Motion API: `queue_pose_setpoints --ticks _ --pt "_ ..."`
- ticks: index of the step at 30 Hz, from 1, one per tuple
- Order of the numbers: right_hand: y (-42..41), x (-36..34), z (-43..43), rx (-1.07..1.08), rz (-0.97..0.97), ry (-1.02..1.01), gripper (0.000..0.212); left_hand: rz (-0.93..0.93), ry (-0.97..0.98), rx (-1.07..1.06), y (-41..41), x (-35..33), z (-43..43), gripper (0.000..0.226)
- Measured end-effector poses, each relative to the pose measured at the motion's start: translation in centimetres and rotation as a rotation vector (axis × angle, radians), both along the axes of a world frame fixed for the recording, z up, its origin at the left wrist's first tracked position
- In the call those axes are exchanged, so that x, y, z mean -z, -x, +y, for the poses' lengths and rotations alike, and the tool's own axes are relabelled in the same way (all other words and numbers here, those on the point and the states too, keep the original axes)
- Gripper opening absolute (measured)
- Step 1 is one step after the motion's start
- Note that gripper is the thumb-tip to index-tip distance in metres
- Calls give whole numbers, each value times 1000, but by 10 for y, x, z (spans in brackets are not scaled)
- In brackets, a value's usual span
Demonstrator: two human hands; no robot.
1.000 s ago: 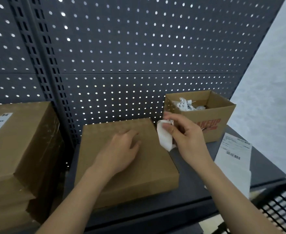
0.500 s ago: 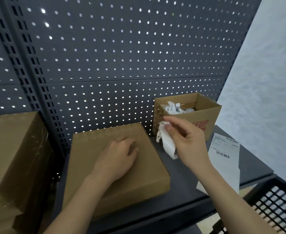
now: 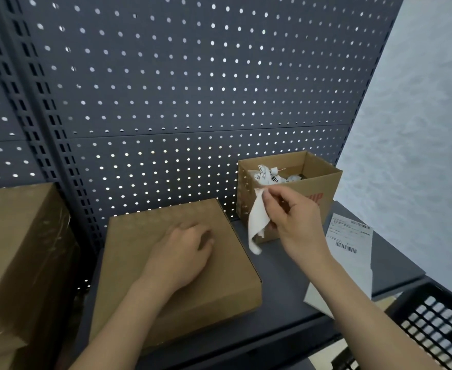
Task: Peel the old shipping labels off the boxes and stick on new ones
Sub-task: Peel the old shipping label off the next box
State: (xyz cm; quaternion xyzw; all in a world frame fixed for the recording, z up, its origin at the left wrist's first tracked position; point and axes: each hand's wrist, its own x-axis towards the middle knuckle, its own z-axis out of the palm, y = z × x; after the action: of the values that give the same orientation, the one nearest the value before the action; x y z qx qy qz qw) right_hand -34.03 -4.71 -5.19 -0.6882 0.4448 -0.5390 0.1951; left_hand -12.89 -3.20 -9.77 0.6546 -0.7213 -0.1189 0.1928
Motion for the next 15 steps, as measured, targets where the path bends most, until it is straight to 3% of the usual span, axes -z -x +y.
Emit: queue_pose_setpoints --ticks 5,15 --pt "1 1 -4 41 10 -20 36 -30 7 0 1 0 1 33" --pt "3 -20 -12 0 -168 -72 20 -35 16 2 2 4 -5 35"
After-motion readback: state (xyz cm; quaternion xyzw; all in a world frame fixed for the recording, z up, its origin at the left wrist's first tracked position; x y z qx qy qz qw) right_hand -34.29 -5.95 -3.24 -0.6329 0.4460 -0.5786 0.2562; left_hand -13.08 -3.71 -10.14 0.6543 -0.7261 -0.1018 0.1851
